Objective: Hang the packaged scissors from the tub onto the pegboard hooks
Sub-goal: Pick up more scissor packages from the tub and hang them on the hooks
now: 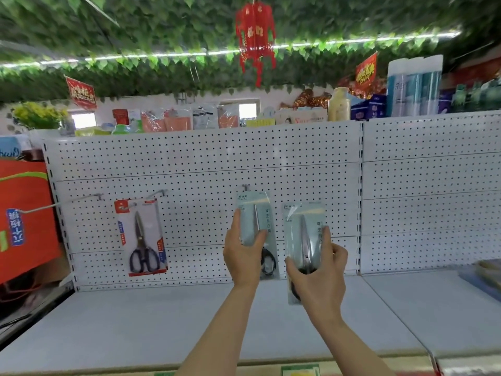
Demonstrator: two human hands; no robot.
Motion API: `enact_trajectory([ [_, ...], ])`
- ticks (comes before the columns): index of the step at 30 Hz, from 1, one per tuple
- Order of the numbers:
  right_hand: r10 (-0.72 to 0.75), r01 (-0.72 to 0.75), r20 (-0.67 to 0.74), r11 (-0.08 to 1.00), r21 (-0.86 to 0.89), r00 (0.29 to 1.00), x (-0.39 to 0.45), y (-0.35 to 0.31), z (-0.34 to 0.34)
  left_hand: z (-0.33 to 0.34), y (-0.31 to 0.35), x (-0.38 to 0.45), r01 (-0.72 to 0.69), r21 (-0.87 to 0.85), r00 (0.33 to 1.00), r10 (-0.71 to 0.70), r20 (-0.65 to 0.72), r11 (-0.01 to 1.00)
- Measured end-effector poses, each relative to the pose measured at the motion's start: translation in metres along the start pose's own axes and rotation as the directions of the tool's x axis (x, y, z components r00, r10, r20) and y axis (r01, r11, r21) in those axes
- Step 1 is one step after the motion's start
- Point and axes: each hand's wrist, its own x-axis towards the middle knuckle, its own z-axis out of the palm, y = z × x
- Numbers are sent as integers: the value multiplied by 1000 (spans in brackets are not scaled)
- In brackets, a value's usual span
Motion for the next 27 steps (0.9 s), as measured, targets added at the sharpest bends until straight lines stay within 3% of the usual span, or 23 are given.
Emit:
enact_trajectory([
  [13, -30, 29, 43, 999, 16, 999, 26, 8, 17, 12, -29, 13, -41, 126, 999, 42, -5, 991],
  [27, -35, 32, 110, 999, 29, 993, 29, 4, 47, 25, -41, 21, 76, 167, 997, -73, -23, 983],
])
